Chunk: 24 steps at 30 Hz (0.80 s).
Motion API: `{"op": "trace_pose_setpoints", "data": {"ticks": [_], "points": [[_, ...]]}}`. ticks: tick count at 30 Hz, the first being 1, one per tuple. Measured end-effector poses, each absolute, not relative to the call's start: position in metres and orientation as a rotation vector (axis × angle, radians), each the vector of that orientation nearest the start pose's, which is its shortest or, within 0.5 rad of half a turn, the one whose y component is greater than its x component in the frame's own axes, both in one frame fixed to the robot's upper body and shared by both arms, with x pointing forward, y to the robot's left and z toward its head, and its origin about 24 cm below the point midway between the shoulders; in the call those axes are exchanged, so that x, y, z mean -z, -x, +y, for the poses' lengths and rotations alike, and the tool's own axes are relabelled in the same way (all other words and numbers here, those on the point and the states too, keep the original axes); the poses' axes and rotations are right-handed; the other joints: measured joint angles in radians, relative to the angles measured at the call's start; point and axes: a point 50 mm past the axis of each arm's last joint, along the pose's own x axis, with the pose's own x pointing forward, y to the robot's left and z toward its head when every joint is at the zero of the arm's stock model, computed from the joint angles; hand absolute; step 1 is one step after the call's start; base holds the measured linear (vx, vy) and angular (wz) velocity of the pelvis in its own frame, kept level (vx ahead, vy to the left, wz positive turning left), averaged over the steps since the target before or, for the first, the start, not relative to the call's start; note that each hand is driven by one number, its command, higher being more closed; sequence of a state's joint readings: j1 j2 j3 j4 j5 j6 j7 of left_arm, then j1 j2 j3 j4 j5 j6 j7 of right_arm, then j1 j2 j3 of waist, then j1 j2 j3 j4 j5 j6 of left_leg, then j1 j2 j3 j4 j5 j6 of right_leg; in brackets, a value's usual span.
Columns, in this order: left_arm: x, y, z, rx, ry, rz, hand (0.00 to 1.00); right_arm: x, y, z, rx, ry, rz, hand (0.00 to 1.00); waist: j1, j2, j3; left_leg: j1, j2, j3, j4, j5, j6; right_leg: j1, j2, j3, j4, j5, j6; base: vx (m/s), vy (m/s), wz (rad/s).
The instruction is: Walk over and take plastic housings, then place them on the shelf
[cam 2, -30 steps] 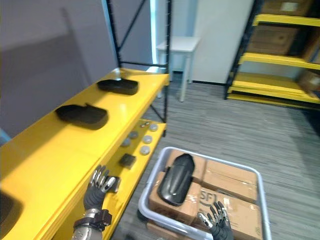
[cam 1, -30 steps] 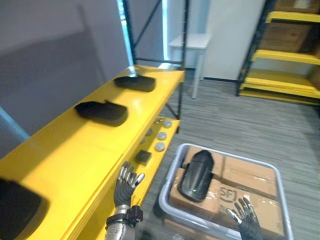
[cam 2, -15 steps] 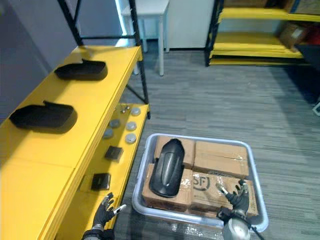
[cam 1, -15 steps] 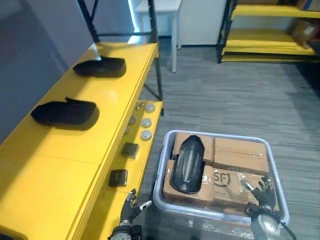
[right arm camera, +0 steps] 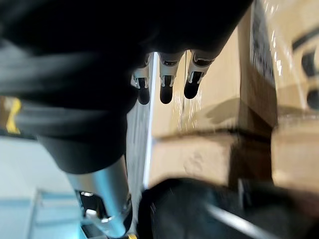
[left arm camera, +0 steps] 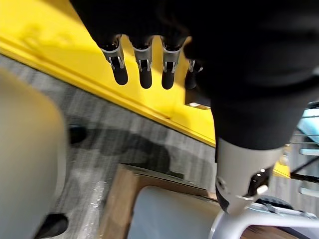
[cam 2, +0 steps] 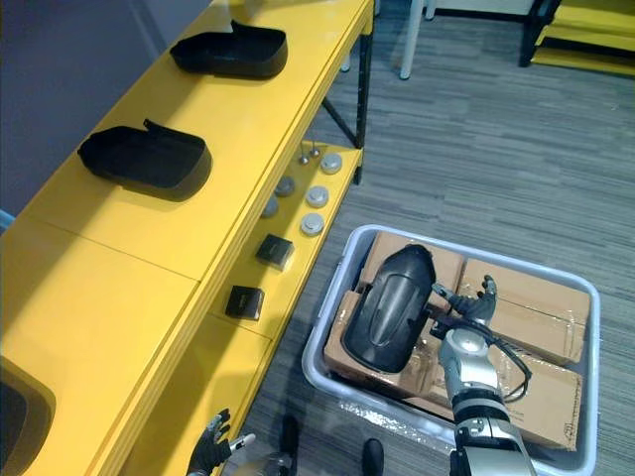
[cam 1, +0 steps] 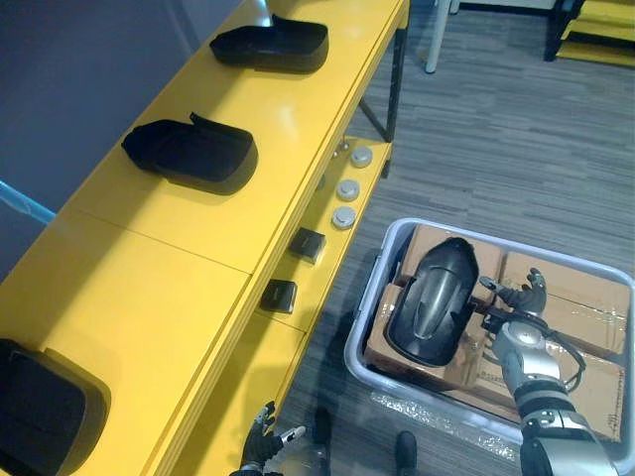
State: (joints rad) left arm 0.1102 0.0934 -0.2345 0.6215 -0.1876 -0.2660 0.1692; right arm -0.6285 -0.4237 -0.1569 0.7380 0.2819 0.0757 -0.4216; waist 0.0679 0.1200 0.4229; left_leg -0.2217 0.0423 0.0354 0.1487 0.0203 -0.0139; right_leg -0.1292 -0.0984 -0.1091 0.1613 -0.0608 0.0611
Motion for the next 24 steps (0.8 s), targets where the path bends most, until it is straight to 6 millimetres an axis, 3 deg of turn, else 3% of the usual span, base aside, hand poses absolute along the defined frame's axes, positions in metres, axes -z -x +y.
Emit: {"op": "trace_pose_setpoints", "data": {"ticks": [5,7,11,16,17,18,20,24], "points": [[0.091,-0.186,0.143,-0.065,0.031,0.461,0.0,-0.077,-0.347,-0.279,0.58,0.125,0.216,0.0,0.001,0.002,0.031,-0.011,-0.011,-0.022,0.032,-0.004,0.0,-0.013,-0.017,-0.046,0.066,-0.029,0.003,-0.04,0.006,0.15],[0.09,-0.187,0.143,-0.071,0.035,0.458,0.0,-0.061,-0.336,-0.271,0.588,0.16,0.245,0.0,-0.001,0.0,0.038,-0.022,-0.014,-0.036,0.058,-0.013,-0.001,-0.016,-0.021,-0.062,0.092,-0.047,0.002,-0.07,0.004,0.17],[0.09,-0.187,0.144,-0.09,0.027,0.459,0.0,-0.049,-0.318,-0.258,0.617,0.193,0.233,0.0,-0.005,-0.007,0.043,-0.014,-0.012,-0.039,0.068,-0.018,-0.004,-0.017,-0.023,-0.065,0.116,-0.065,0.0,-0.06,-0.009,0.03],[0.088,-0.186,0.148,-0.115,0.035,0.452,0.0,-0.038,-0.3,-0.244,0.616,0.228,0.228,0.0,-0.006,-0.039,0.051,0.009,-0.008,-0.012,0.054,-0.022,-0.009,-0.02,-0.021,-0.042,0.124,-0.074,0.0,-0.01,-0.003,-0.12],[0.087,-0.186,0.149,-0.12,0.036,0.449,0.0,-0.036,-0.298,-0.241,0.605,0.236,0.236,1.0,-0.01,-0.043,0.05,0.011,-0.007,-0.005,0.05,-0.022,-0.009,-0.02,-0.021,-0.035,0.123,-0.074,0.0,0.06,-0.006,-0.19],[0.087,-0.186,0.15,-0.124,0.039,0.451,0.0,-0.033,-0.297,-0.239,0.603,0.232,0.25,1.0,-0.015,-0.05,0.051,0.011,-0.007,-0.003,0.049,-0.022,-0.009,-0.02,-0.021,-0.034,0.123,-0.074,0.0,0.07,-0.009,-0.11],[0.086,-0.187,0.153,-0.138,0.04,0.452,0.0,-0.005,-0.286,-0.234,0.602,0.24,0.414,1.0,-0.028,-0.074,0.055,0.016,-0.006,0.002,0.048,-0.026,-0.009,-0.015,-0.021,-0.032,0.122,-0.073,0.0,0.08,-0.012,-0.05],[0.087,-0.187,0.153,-0.155,0.056,0.461,0.0,0.009,-0.281,-0.239,0.657,0.254,0.497,1.0,-0.03,-0.078,0.056,0.017,-0.006,0.011,0.062,-0.038,-0.01,-0.012,-0.025,-0.031,0.123,-0.075,0.003,0.04,0.0,-0.06]]}}
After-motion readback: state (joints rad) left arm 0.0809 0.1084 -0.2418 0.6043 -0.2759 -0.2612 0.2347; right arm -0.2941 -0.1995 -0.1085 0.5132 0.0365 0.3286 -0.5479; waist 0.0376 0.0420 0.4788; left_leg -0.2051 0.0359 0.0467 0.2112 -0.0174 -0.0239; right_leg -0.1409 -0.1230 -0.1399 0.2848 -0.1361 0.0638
